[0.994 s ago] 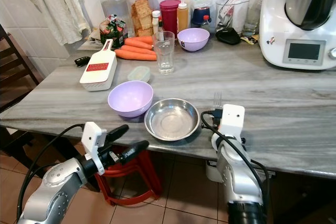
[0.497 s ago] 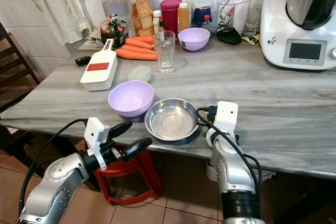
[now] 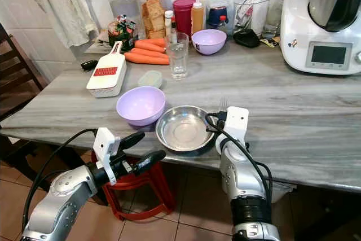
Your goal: Setting the table
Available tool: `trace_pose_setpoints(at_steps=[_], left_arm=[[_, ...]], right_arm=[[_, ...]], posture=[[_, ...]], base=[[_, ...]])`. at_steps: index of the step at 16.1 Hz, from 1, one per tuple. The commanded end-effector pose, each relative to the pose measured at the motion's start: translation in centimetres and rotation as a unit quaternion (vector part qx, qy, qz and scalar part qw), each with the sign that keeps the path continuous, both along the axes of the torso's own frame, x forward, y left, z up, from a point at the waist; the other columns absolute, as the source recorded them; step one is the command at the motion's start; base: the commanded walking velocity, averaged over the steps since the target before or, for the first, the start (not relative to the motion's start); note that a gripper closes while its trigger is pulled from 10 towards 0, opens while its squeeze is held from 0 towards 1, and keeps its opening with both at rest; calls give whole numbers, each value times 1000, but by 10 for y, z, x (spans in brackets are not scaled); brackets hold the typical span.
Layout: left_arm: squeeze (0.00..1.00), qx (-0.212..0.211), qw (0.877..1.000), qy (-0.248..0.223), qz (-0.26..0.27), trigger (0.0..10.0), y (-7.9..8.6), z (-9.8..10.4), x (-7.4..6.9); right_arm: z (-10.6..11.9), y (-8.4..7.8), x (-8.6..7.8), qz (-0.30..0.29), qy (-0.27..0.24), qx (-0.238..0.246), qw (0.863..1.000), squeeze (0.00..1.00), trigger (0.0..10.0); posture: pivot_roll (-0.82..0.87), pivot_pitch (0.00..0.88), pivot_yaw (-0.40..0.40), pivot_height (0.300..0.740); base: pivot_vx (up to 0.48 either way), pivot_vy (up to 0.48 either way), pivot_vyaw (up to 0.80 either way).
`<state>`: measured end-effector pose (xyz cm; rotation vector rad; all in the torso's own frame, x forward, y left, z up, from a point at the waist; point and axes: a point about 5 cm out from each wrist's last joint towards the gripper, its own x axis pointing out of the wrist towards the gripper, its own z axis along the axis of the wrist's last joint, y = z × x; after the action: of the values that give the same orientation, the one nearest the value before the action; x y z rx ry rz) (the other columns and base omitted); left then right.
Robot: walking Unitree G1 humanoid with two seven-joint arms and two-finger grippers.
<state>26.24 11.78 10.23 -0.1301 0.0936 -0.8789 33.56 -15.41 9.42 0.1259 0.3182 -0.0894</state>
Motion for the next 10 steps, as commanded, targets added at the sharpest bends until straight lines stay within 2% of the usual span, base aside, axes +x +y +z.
trace_pose_setpoints(at_steps=[1,6,8,10], left_arm=[[0,11,1000,-3,-3,10000,2,0,-1],[0,10,1000,-4,-4,10000,1,0,0],[0,10,1000,-5,-6,10000,0,0,0],[0,6,1000,-3,-6,10000,1,0,0]], right_arm=[[2,5,3,4,-4,-3,1000,1000,10000],[-1,2,2,-2,-4,-7,1000,1000,10000],[2,-1,2,-5,-16,-12,1000,1000,10000],[13,-6,-2,-3,-48,-8,999,1000,10000]], posture=[[-143,21,105,740],[-144,18,106,740],[-142,18,102,740],[-140,19,101,740]], base=[[0,0,0],[0,0,0],[0,0,0],[0,0,0]])
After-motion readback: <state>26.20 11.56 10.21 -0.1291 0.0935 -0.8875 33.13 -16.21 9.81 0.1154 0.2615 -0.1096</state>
